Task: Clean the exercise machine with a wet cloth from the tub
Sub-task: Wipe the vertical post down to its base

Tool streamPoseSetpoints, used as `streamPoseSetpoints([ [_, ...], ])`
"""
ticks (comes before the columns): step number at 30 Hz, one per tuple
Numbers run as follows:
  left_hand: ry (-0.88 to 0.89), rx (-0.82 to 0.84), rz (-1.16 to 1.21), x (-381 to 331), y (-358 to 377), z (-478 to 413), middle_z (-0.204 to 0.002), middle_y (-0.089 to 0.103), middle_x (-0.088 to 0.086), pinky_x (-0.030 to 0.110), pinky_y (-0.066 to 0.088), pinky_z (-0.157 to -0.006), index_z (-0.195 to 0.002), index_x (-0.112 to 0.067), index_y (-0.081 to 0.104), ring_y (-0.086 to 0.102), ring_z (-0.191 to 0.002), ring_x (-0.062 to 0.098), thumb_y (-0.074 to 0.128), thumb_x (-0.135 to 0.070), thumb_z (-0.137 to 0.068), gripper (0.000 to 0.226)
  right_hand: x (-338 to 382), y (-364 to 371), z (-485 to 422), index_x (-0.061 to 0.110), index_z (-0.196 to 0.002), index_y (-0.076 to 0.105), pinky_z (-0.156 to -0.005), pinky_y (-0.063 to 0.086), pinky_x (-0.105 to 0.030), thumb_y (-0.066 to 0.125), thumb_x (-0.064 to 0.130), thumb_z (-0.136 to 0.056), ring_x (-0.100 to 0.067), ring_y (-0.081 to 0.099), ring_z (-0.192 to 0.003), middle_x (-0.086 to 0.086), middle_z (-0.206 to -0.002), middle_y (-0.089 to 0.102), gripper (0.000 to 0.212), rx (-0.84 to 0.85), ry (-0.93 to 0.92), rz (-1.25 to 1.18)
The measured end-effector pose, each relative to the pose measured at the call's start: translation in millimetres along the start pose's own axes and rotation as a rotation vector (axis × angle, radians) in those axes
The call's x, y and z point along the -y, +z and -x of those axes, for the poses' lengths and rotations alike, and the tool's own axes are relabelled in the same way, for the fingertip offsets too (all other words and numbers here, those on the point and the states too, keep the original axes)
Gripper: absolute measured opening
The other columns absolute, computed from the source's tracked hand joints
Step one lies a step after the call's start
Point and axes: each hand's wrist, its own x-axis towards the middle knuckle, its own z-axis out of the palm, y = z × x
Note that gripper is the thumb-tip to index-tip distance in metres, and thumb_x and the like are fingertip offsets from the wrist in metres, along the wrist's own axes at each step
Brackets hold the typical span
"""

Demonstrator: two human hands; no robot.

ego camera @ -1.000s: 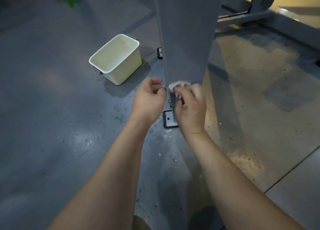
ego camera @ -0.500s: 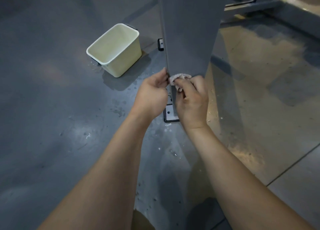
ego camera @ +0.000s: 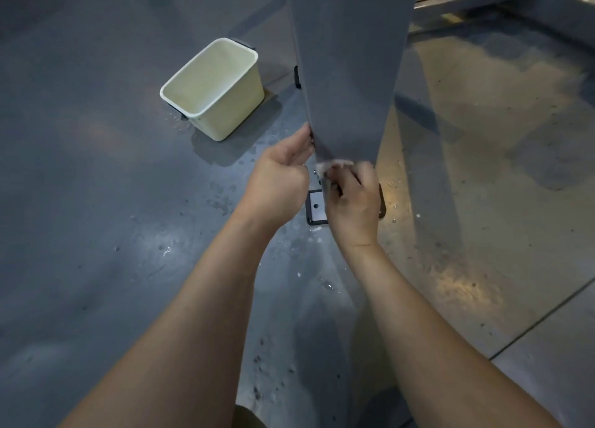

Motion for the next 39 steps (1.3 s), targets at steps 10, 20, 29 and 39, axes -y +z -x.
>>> streamPoseSetpoints([
  [10,0.065,0.053,0.05,-12,10,6,-0.133,0.067,-0.014,0.004,0.041,-0.068,-0.138,-0.026,0.057,0.056,-0.121,-0.013,0.024,0.028,-0.076,0.088,14,-5,-12,0.004,-0.092,0.077,-0.072,0.048,-0.032,0.07,-0.006,-0.085,-0.031,0.059,-0.083,-0.011,-0.089,0.055,0.015,-0.115,0.002,-0.147],
  [20,0.022,0.023,-0.002,-4,8,3,-0.149,0.053,-0.018,0.007,0.046,-0.09,-0.155,-0.024,0.044,0.043,-0.14,-0.006,0.027,0.023,-0.076,0.093,-24,5,14,0.014,-0.092,0.057,-0.077,0.048,-0.017,0.07,0.005,-0.091,-0.012,0.057,-0.083,-0.009,-0.099,0.06,0.016,0.006,0.648,-0.289],
  [29,0.037,0.052,0.039,-13,14,9,-0.124,0.064,-0.033,0.004,0.041,-0.066,-0.135,-0.037,0.055,0.051,-0.126,-0.014,0.028,0.027,-0.075,0.092,23,9,-11,0.012,-0.085,0.047,-0.06,0.05,-0.033,0.054,-0.016,-0.093,-0.023,0.057,-0.061,-0.014,-0.075,0.06,0.029,-0.159,1.09,-0.928],
  [39,0.029,0.033,-0.02,-8,9,8,-0.147,0.052,-0.025,0.012,0.041,-0.094,-0.153,-0.033,0.045,0.04,-0.139,-0.011,0.028,0.023,-0.079,0.094,30,-14,-31,0.006,-0.082,0.044,-0.057,0.054,-0.036,0.037,-0.028,-0.087,-0.021,0.053,-0.04,-0.01,-0.046,0.05,0.036,-0.316,1.272,-1.071],
])
